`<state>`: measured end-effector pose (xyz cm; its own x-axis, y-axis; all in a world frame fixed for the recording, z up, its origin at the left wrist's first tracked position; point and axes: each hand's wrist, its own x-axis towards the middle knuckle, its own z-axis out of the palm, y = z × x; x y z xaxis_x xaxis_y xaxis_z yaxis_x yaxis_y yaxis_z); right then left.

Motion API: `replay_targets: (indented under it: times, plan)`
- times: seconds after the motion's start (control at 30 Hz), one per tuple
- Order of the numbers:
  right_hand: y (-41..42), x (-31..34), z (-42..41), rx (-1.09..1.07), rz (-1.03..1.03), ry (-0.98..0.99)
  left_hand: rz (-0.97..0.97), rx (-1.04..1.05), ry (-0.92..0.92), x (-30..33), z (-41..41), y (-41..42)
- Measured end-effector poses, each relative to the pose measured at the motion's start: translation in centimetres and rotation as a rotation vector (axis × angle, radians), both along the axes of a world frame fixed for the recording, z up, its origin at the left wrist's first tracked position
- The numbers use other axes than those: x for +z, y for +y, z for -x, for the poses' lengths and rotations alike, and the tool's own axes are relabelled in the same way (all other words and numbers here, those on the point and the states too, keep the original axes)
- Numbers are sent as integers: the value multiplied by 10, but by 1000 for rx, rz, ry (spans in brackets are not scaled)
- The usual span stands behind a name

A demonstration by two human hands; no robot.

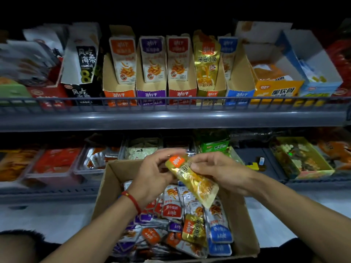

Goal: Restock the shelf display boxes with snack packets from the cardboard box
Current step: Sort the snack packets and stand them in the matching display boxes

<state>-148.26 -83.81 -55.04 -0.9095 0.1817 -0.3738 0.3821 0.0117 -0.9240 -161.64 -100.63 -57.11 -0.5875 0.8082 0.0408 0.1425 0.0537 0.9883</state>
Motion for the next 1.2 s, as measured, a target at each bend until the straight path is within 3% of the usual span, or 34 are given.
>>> replay_targets:
  times: [0.07,0.13,0.2,0.27,0.4,0.57,0.67,0.9,1.03,1.2]
  plan:
    - [-4,7,-1,-147,21,100,-29,80,-350,5,-6,-2]
    - [-7,9,-2,-266,-6,169,-46,26,-700,10,-14,-5]
    - [-12,10,-3,-336,-6,211,-33,-106,-776,11,-20,-7]
    - [-15,9,-3,-397,-5,220,-2,-135,-681,16,-25,-8]
    - [-14,11,-1,-471,-13,188,88,18,-429,18,-28,-6]
    - [-3,21,-4,-551,-101,277,88,18,-358,19,-25,-11]
    - [4,25,-8,-583,-185,292,28,18,-433,22,-23,-13]
    - [15,37,-16,-554,-154,232,-78,42,-433,29,-20,-12]
    - [27,82,-15,-490,-381,329,-125,111,-446,34,-14,-13]
    - [69,164,12,-542,-929,547,-53,128,-386,43,-7,-14]
